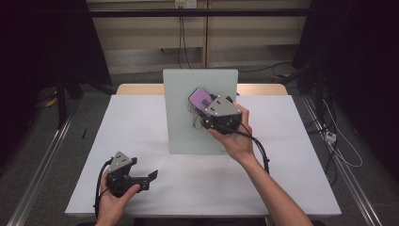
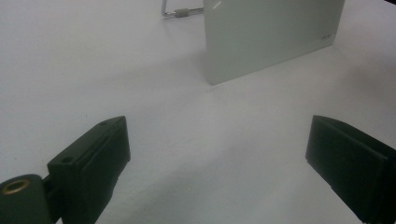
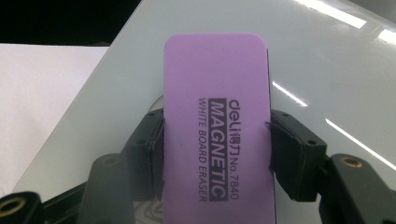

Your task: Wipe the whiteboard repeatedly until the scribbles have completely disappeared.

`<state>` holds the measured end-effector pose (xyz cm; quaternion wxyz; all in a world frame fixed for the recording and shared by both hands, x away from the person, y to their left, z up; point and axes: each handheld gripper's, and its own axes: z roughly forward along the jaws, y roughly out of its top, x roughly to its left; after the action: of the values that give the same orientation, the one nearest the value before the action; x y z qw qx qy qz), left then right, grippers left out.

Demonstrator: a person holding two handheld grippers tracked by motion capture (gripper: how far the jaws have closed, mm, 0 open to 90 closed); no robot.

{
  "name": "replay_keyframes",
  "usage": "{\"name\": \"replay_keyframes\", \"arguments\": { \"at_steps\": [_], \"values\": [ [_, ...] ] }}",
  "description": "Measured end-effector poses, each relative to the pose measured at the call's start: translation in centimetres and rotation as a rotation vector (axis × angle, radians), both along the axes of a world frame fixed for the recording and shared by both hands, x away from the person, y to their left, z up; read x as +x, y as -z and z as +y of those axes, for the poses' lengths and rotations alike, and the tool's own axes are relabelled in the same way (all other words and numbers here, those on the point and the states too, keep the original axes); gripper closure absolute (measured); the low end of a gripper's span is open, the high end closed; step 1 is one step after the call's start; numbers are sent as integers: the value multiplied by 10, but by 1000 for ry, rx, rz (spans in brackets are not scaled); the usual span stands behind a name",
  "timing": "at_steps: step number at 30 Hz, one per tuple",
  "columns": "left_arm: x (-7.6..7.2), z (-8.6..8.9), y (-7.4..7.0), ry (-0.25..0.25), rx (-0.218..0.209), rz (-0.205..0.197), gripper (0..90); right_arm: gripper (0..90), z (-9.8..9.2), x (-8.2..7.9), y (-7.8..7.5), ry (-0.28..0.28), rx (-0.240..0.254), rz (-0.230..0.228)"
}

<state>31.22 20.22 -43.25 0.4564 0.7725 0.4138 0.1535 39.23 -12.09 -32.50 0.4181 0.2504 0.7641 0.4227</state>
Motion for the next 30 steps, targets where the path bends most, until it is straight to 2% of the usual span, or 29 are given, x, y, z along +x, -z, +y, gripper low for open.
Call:
{"name": "replay_keyframes", "arguments": {
  "at_steps": [9,14,22,24,27,30],
  "values": [
    [0,0,0,0,2,0,64,414,3,0,4,-19,0,24],
    [0,0,0,-1,5,2,64,415,7,-1,8,-37,0,55],
    [0,0,0,0,1,4,64,414,11,-2,13,-51,-10,72],
    [0,0,0,1,2,3,64,415,10,-2,12,-51,0,78],
    [1,-1,1,5,5,5,64,414,8,-4,11,-33,-11,72],
    [1,-1,1,7,8,6,64,414,-1,-3,6,-13,23,67]
  ]
}}
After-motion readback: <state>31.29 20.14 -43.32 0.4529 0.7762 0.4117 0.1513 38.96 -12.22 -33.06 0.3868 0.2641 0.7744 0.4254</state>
